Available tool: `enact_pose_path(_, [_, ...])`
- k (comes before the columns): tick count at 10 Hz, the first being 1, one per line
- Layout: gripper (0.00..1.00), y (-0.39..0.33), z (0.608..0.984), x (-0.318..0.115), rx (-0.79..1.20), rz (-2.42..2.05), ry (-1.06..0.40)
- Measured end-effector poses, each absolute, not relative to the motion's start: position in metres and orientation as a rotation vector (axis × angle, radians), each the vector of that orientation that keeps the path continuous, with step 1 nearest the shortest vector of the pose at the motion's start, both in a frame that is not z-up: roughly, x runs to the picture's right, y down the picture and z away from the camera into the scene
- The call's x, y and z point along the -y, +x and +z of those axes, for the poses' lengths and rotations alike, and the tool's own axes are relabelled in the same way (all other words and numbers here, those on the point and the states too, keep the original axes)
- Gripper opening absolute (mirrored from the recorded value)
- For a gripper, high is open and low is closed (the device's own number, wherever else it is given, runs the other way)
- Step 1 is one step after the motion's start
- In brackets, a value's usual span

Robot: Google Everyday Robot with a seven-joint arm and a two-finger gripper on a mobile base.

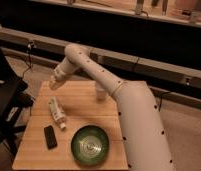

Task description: Knock the bottle over

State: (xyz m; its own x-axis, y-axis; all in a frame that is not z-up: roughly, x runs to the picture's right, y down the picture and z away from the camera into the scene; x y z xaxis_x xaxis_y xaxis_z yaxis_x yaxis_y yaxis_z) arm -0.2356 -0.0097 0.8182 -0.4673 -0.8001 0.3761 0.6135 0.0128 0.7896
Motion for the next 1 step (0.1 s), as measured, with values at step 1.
enact_pose_path(1, [0.00,-0.2304,0.8188,0.0104,1.199,-1.678,0.226])
